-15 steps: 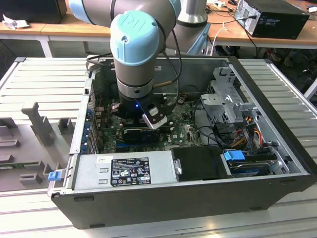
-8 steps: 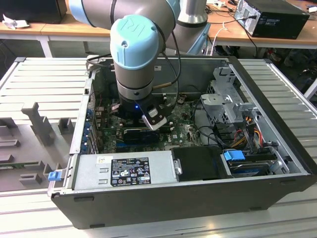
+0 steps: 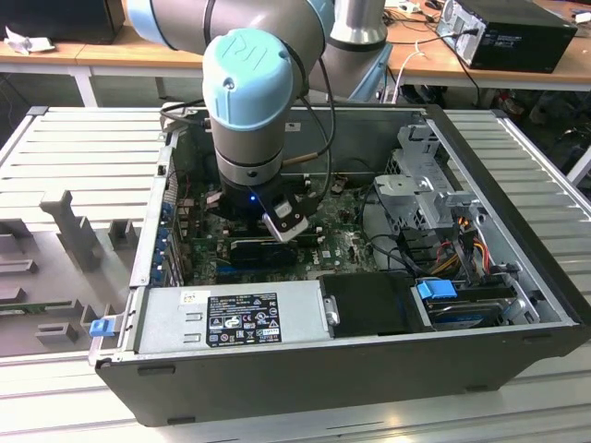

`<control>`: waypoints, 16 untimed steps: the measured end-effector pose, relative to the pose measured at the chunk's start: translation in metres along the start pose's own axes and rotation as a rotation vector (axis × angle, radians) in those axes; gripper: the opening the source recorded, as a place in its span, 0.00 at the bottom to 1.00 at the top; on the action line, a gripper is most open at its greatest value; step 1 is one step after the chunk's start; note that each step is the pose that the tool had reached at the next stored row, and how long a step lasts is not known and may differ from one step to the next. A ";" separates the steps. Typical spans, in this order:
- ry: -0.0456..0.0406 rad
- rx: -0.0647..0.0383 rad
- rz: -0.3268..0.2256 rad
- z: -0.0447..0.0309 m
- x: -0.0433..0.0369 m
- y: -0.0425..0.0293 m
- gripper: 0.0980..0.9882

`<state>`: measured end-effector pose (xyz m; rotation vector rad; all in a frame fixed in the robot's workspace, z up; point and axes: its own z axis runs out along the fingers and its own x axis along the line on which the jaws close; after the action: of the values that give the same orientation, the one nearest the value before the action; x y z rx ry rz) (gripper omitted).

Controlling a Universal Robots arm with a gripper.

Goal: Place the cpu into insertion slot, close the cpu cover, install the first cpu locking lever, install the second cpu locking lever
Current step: 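Install the second cpu locking lever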

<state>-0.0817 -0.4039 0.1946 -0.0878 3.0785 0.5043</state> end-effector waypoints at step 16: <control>-0.0002 0.000 0.000 -0.0312 -0.0006 0.0090 0.01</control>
<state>-0.0819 -0.4053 0.2270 -0.0877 3.0784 0.5038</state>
